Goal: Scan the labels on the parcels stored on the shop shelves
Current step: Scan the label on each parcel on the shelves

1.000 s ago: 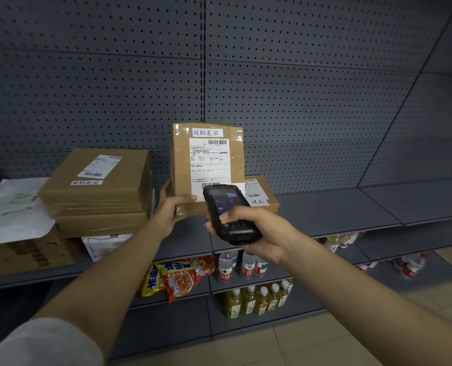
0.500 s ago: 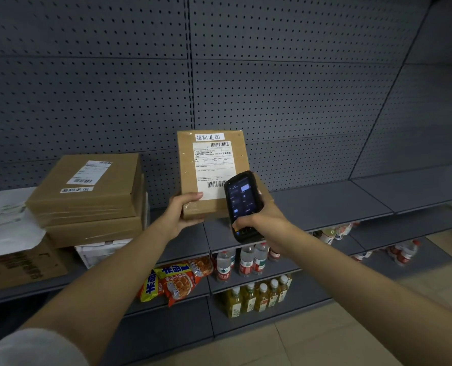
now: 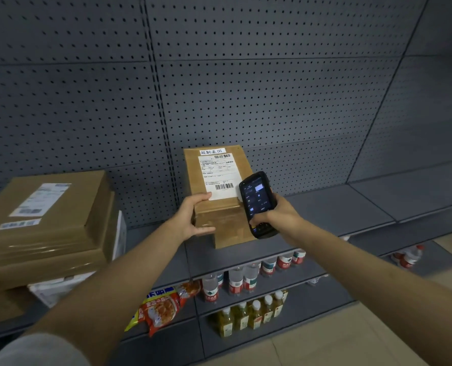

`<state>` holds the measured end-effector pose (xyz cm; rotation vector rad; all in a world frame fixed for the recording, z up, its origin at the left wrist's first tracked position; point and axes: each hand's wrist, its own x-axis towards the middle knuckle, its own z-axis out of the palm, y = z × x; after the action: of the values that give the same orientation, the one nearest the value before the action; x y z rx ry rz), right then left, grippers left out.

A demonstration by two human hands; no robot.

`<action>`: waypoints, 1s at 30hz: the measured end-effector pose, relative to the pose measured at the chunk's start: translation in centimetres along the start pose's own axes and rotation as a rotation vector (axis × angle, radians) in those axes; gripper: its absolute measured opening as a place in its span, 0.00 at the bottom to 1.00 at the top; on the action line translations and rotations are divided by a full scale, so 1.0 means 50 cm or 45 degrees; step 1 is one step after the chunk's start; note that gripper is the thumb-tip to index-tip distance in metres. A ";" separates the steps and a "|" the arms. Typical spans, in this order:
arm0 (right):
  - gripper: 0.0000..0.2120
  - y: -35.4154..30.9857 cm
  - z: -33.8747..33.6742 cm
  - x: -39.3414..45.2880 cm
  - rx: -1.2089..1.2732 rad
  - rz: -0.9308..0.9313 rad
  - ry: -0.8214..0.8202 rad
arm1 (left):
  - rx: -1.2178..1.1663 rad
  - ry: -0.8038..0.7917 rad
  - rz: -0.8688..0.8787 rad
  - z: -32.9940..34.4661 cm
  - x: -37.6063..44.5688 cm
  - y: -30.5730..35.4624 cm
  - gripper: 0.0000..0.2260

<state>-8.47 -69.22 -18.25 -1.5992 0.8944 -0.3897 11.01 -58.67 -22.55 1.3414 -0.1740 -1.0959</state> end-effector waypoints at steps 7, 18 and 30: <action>0.24 0.002 -0.086 0.173 0.027 0.011 -0.052 | 0.051 0.065 -0.113 0.077 0.130 0.046 0.18; 0.20 0.042 -0.096 0.314 -0.038 0.093 -0.174 | 0.100 0.208 -0.286 0.080 0.243 0.020 0.16; 0.27 0.039 -0.075 0.341 -0.017 0.176 -0.132 | 0.140 0.092 -0.341 0.045 0.290 0.006 0.27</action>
<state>-0.62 -84.21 -23.05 -1.5453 0.9236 -0.2025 17.30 -70.57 -28.42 1.5320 -0.0004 -1.2742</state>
